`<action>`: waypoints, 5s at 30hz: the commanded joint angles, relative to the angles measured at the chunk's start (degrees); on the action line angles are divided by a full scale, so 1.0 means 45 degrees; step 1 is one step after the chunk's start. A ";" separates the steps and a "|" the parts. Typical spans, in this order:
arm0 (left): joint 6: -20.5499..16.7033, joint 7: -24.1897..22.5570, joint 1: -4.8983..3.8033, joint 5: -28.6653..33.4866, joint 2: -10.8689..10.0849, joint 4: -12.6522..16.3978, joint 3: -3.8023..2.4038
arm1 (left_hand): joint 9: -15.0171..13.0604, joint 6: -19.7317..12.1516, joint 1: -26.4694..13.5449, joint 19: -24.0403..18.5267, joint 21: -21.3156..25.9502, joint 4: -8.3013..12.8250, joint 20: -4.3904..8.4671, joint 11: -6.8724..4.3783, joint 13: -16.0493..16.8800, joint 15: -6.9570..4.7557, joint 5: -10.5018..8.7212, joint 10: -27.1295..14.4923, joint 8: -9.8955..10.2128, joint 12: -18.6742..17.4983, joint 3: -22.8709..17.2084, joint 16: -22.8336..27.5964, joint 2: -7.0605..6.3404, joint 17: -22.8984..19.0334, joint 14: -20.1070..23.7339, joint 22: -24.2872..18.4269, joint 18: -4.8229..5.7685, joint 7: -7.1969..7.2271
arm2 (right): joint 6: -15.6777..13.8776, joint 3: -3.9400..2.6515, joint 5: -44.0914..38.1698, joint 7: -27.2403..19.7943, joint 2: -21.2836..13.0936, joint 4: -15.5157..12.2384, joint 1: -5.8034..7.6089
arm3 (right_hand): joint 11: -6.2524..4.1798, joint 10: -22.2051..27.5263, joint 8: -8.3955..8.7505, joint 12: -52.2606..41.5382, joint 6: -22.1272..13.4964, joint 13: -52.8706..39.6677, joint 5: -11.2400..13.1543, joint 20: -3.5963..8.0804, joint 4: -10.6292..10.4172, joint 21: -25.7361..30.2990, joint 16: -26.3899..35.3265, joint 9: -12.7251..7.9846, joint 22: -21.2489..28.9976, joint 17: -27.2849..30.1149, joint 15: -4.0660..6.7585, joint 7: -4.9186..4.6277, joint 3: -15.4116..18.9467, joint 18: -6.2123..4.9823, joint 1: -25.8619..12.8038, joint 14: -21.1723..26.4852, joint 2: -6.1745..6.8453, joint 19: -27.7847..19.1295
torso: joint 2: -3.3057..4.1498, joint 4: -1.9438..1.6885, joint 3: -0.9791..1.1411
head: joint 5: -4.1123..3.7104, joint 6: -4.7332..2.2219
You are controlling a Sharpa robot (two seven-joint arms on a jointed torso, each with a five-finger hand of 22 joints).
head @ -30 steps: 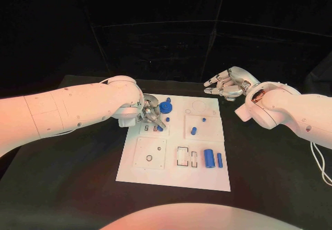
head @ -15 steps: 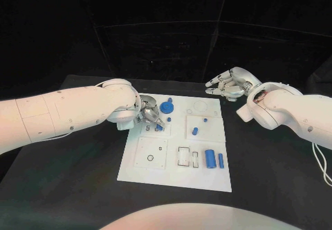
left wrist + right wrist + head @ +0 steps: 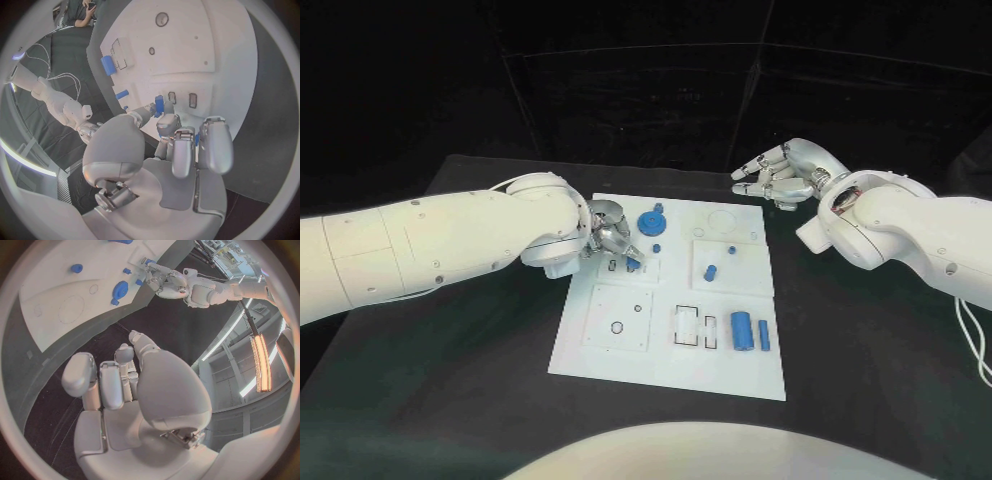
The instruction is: Assemble the parts on the task board
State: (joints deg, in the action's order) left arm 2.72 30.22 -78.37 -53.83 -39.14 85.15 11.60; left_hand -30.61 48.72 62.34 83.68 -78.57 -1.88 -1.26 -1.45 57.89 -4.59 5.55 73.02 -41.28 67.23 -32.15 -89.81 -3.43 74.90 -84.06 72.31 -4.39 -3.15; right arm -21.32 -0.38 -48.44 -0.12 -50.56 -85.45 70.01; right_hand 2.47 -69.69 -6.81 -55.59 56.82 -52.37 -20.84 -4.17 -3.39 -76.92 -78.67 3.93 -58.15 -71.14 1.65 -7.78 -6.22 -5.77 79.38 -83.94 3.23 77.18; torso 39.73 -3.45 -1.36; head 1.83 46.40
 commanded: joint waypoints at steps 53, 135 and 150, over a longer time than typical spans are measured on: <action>0.0430 0.0118 0.0233 -0.2026 0.0067 0.0026 0.0240 | -0.0052 0.0089 0.0047 0.0140 -0.0112 0.2013 0.0018 -0.0016 0.0230 -0.0106 0.0060 0.0260 -0.0130 0.0222 -0.2242 -0.0041 -0.0119 0.3355 -0.1320 0.0075 0.0180 0.0090 | 0.0062 -0.0009 0.0017 -0.0152 0.0072 0.0034 0.0024 | 0.0032 0.0109 -0.0040 0.0111 -0.0110 0.0050 -0.0079 -0.0013 -0.0006 0.0075 0.0103 -0.0014 0.0058 0.0033 0.0039 -0.0032 -0.0140 -0.0021 -0.0147 -0.0509 0.0080 -0.0081 | 0.0018 -0.0006 0.0011 | 0.0044 0.0106; 0.0788 0.0124 0.0223 -0.1917 0.0502 -0.0637 0.0229 | -0.0035 0.1257 -0.2845 0.0519 -0.0716 -0.0466 0.0278 -0.0352 0.1454 -0.0380 -0.0037 0.1104 -0.0306 0.1204 0.0408 -0.0041 -0.0398 0.3355 -0.1320 0.1127 0.0378 0.0526 | 0.0162 -0.0009 0.0017 -0.0123 0.0061 0.0027 0.0025 | 0.0045 0.0191 -0.0046 0.0227 -0.0130 0.0187 -0.0101 -0.0021 -0.0076 0.0177 0.0226 -0.0013 0.0246 0.0190 0.0029 -0.0040 -0.0222 -0.0052 -0.0380 -0.0470 0.0160 -0.0153 | 0.0015 -0.0015 0.0006 | -0.0097 0.0234; 0.0687 0.0126 0.0221 -0.1917 0.0491 -0.0611 0.0227 | -0.0048 0.1343 -0.3149 0.0534 -0.0735 -0.0800 0.0308 -0.0377 0.1503 -0.0408 -0.0059 0.1160 -0.0341 0.1236 0.0996 -0.0041 -0.0388 0.3355 -0.1320 0.1172 0.0385 0.0546 | 0.0155 -0.0008 0.0018 -0.0131 0.0103 0.0076 0.0025 | 0.0047 0.0194 -0.0051 0.0238 -0.0132 0.0211 -0.0107 -0.0023 -0.0108 0.0193 0.0242 -0.0011 0.0269 0.0205 0.0028 -0.0038 -0.0238 -0.0056 -0.0463 -0.0468 0.0181 -0.0159 | 0.0021 -0.0017 0.0007 | -0.0103 0.0221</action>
State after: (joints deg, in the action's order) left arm 5.87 30.54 -77.33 -62.37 -36.93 82.26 12.63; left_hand -30.75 54.49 48.73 83.85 -81.53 -5.31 -0.25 -3.08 64.57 -6.04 5.55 77.91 -42.42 72.52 -28.17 -89.81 -5.25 74.91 -83.84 74.92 -3.53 -0.71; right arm -20.86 -0.37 -48.43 -0.29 -50.15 -85.10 70.01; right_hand 2.66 -69.08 -6.81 -54.74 56.62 -51.49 -21.05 -4.16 -3.87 -76.43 -77.87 3.95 -57.03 -70.26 1.65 -7.99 -7.01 -5.76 78.09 -83.94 4.04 76.77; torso 39.80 -3.54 -1.32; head 1.42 47.42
